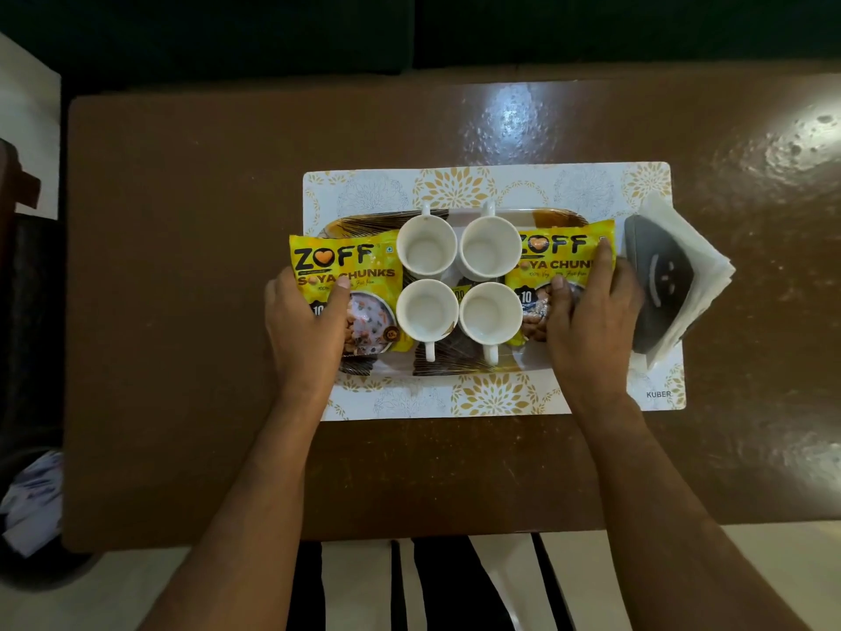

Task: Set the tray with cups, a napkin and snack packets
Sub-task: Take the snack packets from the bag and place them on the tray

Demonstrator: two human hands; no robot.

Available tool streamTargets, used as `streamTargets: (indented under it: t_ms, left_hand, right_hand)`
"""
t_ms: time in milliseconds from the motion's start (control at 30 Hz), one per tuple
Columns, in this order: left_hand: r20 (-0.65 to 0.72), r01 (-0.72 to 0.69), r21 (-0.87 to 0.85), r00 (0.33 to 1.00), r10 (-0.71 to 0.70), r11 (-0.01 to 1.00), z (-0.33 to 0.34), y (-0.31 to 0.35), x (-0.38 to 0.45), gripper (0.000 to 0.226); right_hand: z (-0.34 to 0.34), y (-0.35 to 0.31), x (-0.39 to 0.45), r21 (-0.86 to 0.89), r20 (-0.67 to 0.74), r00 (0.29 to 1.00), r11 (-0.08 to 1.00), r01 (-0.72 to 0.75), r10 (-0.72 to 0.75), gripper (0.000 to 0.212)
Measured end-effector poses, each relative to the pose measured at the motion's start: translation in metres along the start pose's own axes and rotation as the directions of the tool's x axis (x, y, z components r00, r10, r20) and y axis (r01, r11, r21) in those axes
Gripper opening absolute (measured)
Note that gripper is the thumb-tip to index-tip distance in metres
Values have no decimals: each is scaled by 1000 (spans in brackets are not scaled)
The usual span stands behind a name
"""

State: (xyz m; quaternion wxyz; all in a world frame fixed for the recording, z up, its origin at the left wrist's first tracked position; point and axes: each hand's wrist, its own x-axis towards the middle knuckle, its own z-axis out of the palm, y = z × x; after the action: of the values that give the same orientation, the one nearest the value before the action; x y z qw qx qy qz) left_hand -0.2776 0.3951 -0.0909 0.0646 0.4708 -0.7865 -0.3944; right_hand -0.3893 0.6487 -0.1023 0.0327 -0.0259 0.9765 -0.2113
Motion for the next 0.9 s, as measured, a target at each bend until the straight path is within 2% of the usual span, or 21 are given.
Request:
streamTargets:
  t_ms: [400,900]
  left_hand:
    - [34,-13,-5,999,13,1000,0,-7,3,54]
    - [18,-36,-11,999,36,999,-3,-12,2,43]
  right_hand:
    - [0,1,-4,-10,14,1000,1000,-3,3,61]
    - [5,-4,-6,-44,-27,999,999,-21,20,60]
